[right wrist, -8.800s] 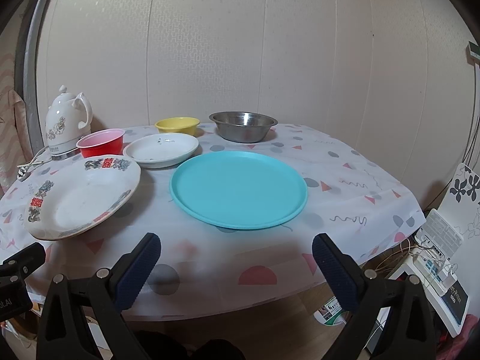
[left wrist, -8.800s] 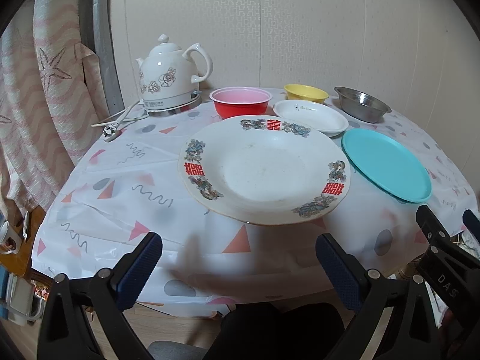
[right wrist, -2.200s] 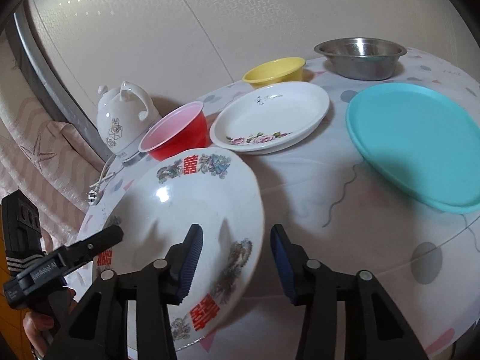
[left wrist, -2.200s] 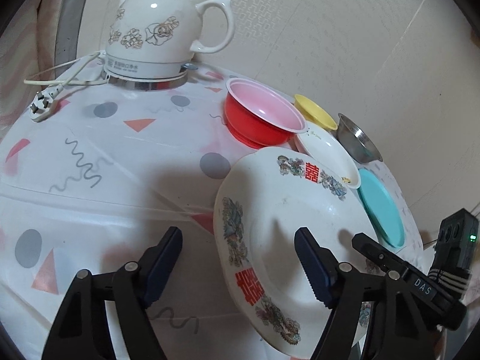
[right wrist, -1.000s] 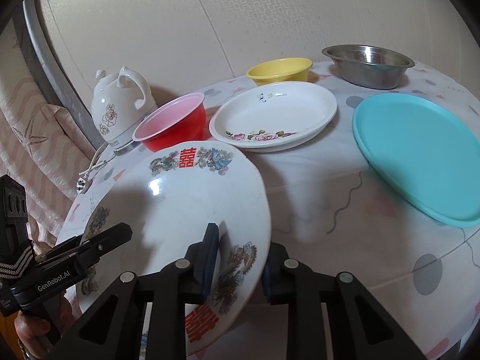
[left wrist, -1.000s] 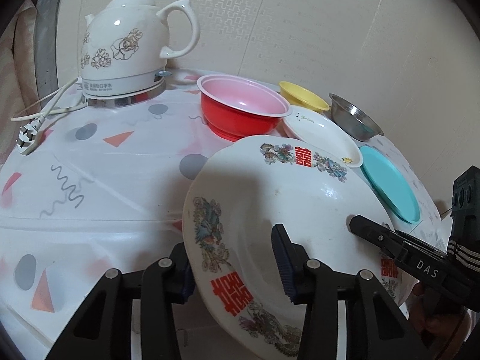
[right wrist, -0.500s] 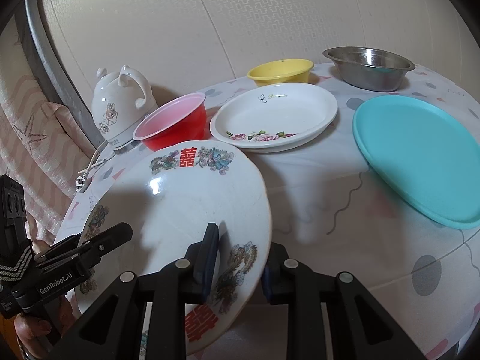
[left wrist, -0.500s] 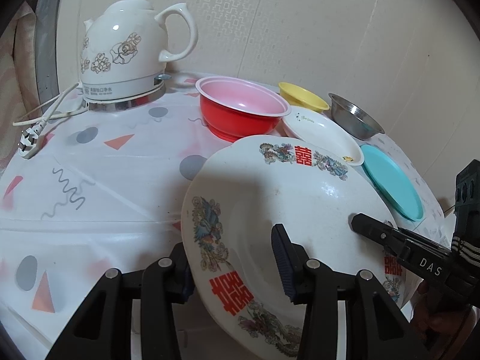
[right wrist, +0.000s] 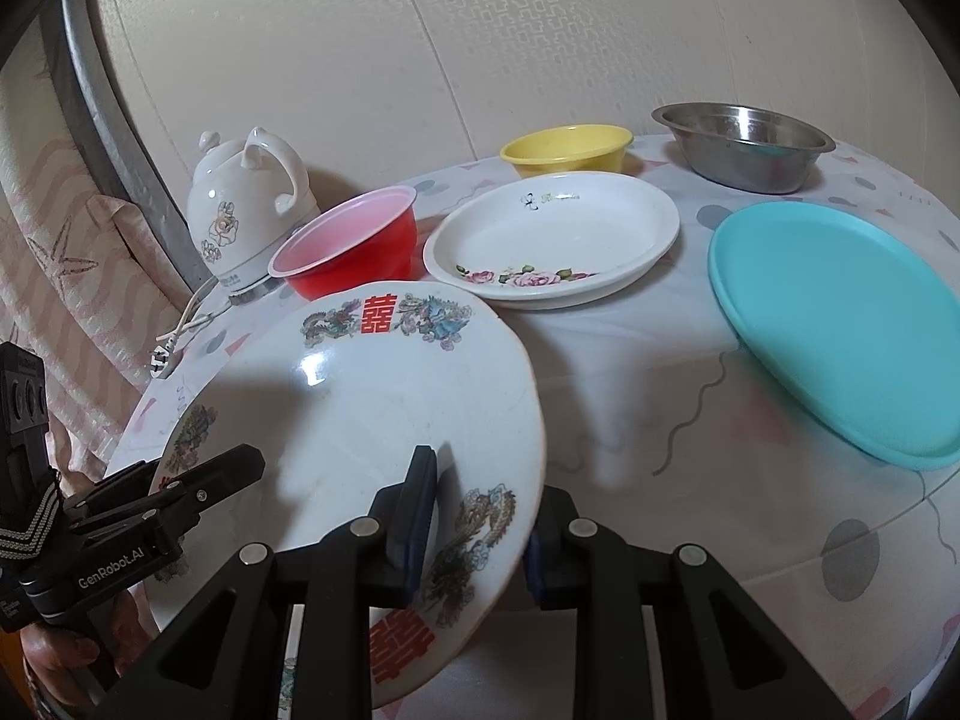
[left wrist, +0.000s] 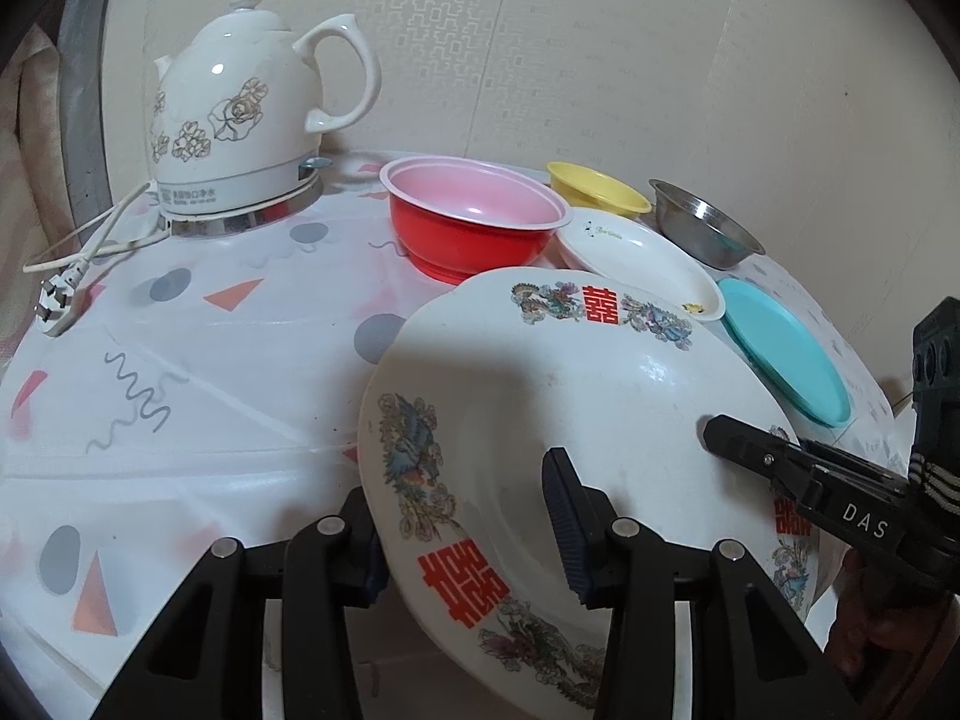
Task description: Organize plates and bowls
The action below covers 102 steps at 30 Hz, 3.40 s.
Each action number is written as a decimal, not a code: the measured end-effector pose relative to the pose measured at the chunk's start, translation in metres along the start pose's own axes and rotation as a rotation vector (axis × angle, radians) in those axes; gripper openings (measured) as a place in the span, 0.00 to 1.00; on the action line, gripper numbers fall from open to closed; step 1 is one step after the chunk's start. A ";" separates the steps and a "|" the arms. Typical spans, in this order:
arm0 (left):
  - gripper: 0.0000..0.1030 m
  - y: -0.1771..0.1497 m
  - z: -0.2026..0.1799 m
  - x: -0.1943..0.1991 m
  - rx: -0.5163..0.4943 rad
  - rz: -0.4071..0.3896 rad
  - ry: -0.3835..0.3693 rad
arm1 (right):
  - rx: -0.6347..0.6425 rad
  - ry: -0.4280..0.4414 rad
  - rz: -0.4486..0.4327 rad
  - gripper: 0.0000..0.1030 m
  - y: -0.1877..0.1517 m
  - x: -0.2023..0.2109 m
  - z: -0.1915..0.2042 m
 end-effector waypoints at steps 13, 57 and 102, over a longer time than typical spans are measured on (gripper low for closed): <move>0.44 0.000 -0.011 0.003 -0.033 -0.027 -0.026 | 0.084 -0.043 -0.052 0.25 0.000 0.010 0.005; 0.44 0.069 -0.163 -0.008 -0.188 -0.073 -0.206 | 0.001 -0.117 -0.272 0.26 0.044 0.120 -0.097; 0.50 0.123 -0.242 -0.137 -0.178 0.072 -0.261 | -0.076 -0.312 -0.256 0.31 0.109 0.069 -0.228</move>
Point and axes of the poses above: each gripper's, at about its wrist camera, not at the fingertips, and x roughly against the way its jaws point, z to its left, y to its top, the point moved 7 cm from there along -x, roughly the way its jaws point, and after that the axes turned 13 degrees about -x, right-handed, at the moved point
